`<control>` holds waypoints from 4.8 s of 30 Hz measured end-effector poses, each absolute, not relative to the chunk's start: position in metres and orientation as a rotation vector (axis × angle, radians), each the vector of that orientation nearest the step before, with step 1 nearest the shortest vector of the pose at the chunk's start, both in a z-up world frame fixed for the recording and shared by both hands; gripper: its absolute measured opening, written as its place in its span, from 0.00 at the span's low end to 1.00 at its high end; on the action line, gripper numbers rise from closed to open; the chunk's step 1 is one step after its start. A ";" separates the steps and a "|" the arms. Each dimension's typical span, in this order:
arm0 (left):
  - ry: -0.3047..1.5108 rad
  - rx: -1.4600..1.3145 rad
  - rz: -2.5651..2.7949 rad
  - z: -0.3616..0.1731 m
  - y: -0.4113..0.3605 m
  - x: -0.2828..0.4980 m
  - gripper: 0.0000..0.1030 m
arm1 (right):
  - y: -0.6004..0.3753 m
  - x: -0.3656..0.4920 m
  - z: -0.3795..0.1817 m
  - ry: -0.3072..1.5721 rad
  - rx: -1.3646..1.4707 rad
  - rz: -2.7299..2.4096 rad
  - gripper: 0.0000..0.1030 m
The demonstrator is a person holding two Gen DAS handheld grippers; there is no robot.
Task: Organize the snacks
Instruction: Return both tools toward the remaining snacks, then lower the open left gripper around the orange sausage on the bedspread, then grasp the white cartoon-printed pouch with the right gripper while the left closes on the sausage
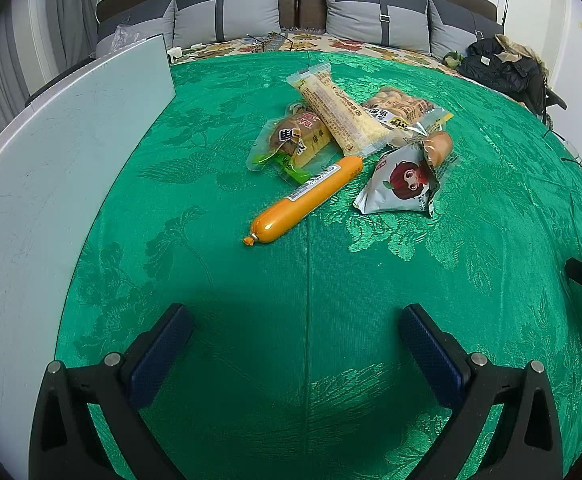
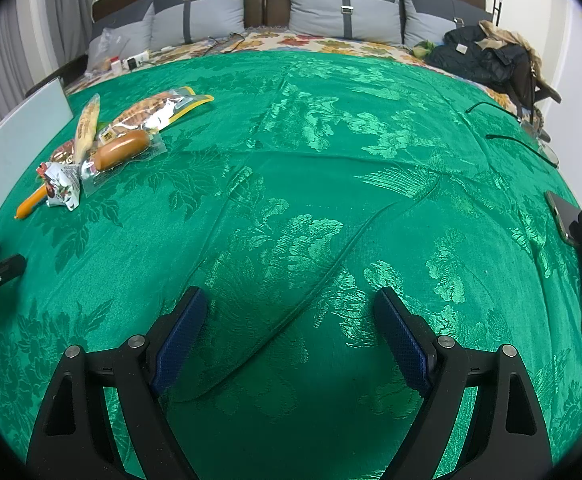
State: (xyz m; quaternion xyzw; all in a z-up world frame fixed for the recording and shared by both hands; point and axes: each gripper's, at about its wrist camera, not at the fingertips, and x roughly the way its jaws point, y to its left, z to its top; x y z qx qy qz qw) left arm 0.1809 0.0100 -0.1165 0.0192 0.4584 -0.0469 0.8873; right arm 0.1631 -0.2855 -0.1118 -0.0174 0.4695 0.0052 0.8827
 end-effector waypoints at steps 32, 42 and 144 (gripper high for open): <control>1.010 0.047 -0.099 -0.111 0.016 0.187 1.00 | -0.286 0.163 -0.111 0.978 -0.036 0.010 0.85; 1.064 0.144 -0.179 -0.088 0.017 0.255 0.72 | -0.285 0.163 -0.111 0.979 -0.034 0.010 0.86; 0.958 0.023 -0.060 -0.120 0.037 0.186 1.00 | -0.135 0.218 -0.072 0.913 -0.165 0.428 0.87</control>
